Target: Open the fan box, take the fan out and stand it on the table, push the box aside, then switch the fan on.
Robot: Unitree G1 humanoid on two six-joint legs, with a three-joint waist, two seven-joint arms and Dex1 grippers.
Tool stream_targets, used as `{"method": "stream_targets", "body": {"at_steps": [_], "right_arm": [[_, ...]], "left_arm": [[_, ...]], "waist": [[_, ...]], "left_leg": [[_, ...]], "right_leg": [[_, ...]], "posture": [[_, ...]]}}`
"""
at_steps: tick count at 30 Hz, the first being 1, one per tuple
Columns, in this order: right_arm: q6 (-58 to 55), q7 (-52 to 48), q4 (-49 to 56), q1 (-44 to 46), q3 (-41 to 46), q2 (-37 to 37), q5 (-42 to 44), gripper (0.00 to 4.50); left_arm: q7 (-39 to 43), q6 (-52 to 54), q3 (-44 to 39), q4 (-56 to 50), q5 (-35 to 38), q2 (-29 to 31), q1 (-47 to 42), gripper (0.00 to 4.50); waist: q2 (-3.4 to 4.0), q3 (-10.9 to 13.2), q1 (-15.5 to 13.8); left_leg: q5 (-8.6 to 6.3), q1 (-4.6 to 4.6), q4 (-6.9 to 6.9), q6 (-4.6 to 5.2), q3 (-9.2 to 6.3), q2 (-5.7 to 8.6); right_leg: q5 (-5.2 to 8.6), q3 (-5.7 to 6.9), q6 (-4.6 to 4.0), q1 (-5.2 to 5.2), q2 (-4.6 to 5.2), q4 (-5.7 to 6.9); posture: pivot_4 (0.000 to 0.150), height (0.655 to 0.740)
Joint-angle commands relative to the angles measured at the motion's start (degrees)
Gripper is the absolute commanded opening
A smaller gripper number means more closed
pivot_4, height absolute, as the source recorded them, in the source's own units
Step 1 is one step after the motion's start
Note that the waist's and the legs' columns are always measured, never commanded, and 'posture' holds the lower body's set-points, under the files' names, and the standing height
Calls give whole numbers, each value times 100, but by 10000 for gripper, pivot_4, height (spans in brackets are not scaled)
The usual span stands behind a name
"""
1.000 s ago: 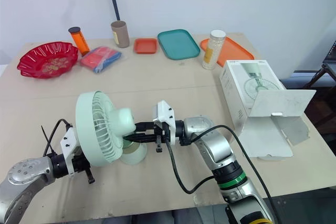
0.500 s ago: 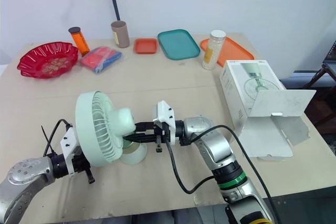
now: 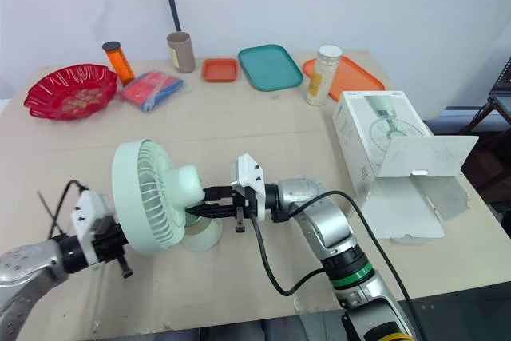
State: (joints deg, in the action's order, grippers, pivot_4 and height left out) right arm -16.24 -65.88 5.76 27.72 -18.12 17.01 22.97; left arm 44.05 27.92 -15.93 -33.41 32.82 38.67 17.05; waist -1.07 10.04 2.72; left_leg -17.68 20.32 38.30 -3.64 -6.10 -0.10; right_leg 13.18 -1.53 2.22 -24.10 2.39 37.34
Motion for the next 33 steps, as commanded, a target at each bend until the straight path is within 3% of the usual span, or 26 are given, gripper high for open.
{"method": "stream_targets", "body": {"at_steps": [1, 12, 26, 33], "right_arm": [[107, 26, 140, 49, -70, -95, -15, 5770], [226, -96, -37, 152, -67, -158, -56, 5770], [543, -93, -309, 240, -64, -163, -255, 5770], [831, -10, -486, 268, -94, -302, -449, 5770]], "left_arm": [[-53, 58, -547, -242, 208, 81, 196, 634], [-121, 43, -881, -408, 224, 30, 638, 634], [-15, -79, -1598, -871, 215, -223, 1990, 634], [-115, -271, -1430, -817, 41, -292, 1939, 634]], "waist": [[-2, -1, 3], [-1, -1, 8], [-1, -1, 15], [-2, -1, 13]], "left_leg": [[0, 0, 1, 0, 0, 0], [0, -4, 0, 0, 1, -2], [-1, -11, -3, 1, 14, -11], [-1, -27, -5, 1, 24, -26]], "right_leg": [[0, 0, 0, 2, 0, 0], [-1, -1, -3, 2, -5, 0], [-3, -6, -5, 2, -10, -1], [-8, -10, -15, 11, -26, -4]], "posture": [[1500, 7400], [1500, 7400], [1500, 7400], [1500, 7400]]}}
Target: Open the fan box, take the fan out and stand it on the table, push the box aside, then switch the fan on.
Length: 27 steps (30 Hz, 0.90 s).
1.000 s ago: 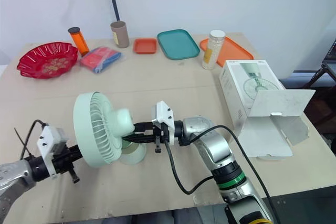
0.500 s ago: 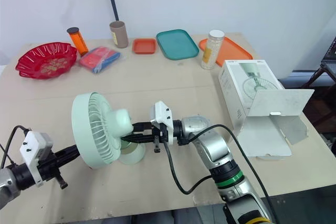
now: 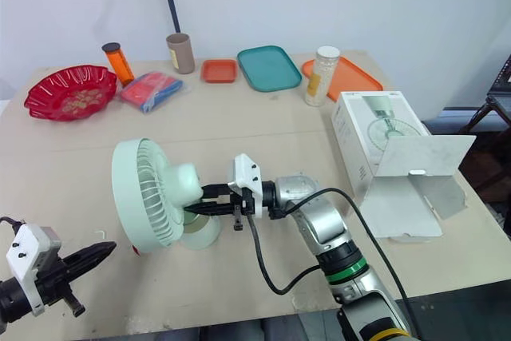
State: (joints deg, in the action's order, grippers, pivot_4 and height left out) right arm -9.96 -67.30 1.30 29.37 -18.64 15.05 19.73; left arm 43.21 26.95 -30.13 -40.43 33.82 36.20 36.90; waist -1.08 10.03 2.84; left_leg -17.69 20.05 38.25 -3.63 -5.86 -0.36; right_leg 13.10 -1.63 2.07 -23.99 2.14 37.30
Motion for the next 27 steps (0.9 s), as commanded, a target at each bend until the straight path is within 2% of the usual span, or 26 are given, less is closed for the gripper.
{"method": "stream_targets", "body": {"at_steps": [1, 10, 16, 27], "right_arm": [[248, 151, -66, 109, -43, -119, -164, 5770], [506, 226, -303, 188, -79, -218, -392, 5770], [610, 176, -459, 306, -98, -220, -420, 5770], [632, 210, -547, 393, -106, -217, -425, 5770]], "left_arm": [[-22, -211, 41, -103, -95, -43, -85, 634], [146, -556, 302, 134, -386, 70, -498, 634], [70, -719, 322, 373, -569, 53, -748, 634], [79, -852, 548, 169, -710, -97, -385, 634]], "waist": [[0, 0, 1], [-1, -1, 12], [-2, -2, 18], [-3, -2, 22]], "left_leg": [[0, -1, 0, 0, 3, -4], [-7, -25, -4, 12, 36, -29], [-14, -81, -29, 23, 94, -51], [-24, -83, -28, 41, 108, -57]], "right_leg": [[-1, -1, -2, 0, -3, -1], [-10, -21, -17, 3, -27, -4], [-12, -89, -19, 24, -64, -5], [-12, -111, -15, 22, -73, -8]], "posture": [[1500, 7400], [1500, 7400], [1500, 7400], [1500, 7400]]}}
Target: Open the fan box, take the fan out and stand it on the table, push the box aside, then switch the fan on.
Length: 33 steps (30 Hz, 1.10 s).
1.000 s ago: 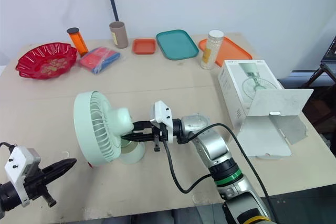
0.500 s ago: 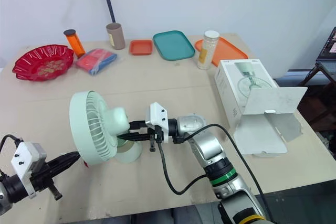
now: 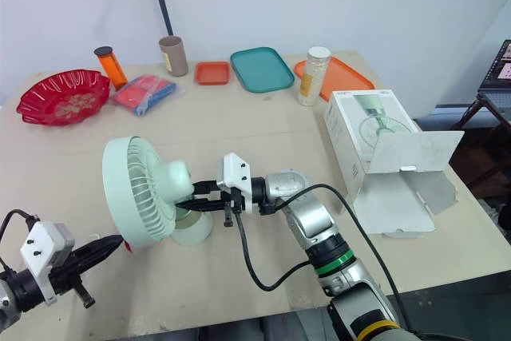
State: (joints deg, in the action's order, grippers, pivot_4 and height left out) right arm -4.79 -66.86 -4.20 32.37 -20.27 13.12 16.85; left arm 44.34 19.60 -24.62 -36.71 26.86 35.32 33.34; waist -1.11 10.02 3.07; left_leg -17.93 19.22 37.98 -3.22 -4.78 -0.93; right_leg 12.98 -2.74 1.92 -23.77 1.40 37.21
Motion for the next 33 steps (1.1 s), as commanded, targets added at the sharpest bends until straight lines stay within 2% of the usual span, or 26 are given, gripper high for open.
{"method": "stream_targets", "body": {"at_steps": [1, 7, 18, 33], "right_arm": [[112, 194, 6, 91, 55, -38, -148, 5770], [62, 256, 16, 98, 103, 4, -164, 5770], [-595, 296, 639, 124, 528, 578, 248, 5770], [-982, 354, 885, 144, 900, 1122, 464, 5770]], "left_arm": [[-32, -118, 25, -200, -19, -12, -42, 634], [-6, -111, 96, -145, -10, 9, -123, 634], [-10, -110, 281, -51, -27, -1, -271, 634], [47, -119, 436, 131, -46, 51, -535, 634]], "waist": [[0, 0, 0], [0, 0, 1], [-1, 1, -49], [-1, 3, -43]], "left_leg": [[0, 0, 0, 0, 0, 0], [-1, 0, 0, 2, 1, -2], [-1, 10, 2, 2, -2, 6], [-6, 21, 2, 9, -1, 5]], "right_leg": [[0, 0, 0, 0, 0, 0], [0, -3, 0, -1, -3, -1], [3, -4, 10, -1, 4, -8], [4, -6, 11, -11, 2, -10]], "posture": [[1500, 7400], [1500, 7400], [1500, 7400], [1500, 7400]]}}
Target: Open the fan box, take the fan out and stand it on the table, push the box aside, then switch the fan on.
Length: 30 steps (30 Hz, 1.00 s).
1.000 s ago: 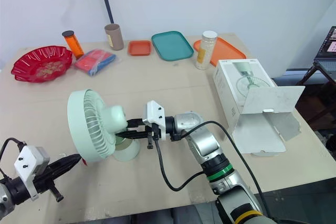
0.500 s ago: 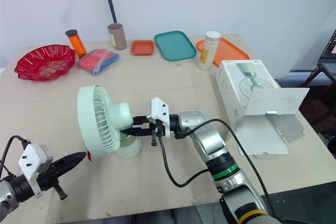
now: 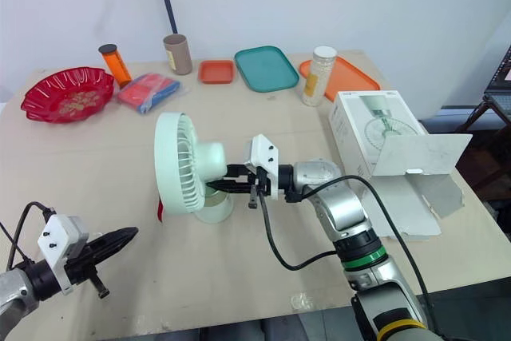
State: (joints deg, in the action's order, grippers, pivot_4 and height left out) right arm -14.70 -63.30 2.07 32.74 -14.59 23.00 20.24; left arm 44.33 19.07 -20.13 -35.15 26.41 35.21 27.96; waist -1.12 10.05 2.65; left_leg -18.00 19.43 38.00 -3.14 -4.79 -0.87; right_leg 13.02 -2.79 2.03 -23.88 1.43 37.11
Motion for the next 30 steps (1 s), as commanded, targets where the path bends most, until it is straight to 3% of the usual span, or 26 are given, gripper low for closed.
{"method": "stream_targets", "body": {"at_steps": [1, 14, 30], "right_arm": [[-13, -23, 262, 122, 352, 180, 149, 5770], [-364, -223, 167, 282, 478, 524, 294, 5770], [97, -259, -462, 141, 326, 474, 11, 5770]], "left_arm": [[53, -70, -9, -19, 1, 61, 1, 634], [-16, -179, 198, 43, -84, -38, -35, 634], [-6, -56, 263, 46, -73, 31, -233, 634]], "waist": [[0, 0, -1], [-1, 1, 1], [-2, 0, 2]], "left_leg": [[0, 0, 0, 0, 0, 0], [-3, 5, 0, 5, 1, -1], [-3, 0, 1, 6, 2, 0]], "right_leg": [[0, 0, 0, 0, 0, 0], [0, -1, 0, -6, -1, -1], [0, -1, 0, -1, 0, -1]], "posture": [[1500, 7400], [1500, 7400], [1500, 7400]]}}
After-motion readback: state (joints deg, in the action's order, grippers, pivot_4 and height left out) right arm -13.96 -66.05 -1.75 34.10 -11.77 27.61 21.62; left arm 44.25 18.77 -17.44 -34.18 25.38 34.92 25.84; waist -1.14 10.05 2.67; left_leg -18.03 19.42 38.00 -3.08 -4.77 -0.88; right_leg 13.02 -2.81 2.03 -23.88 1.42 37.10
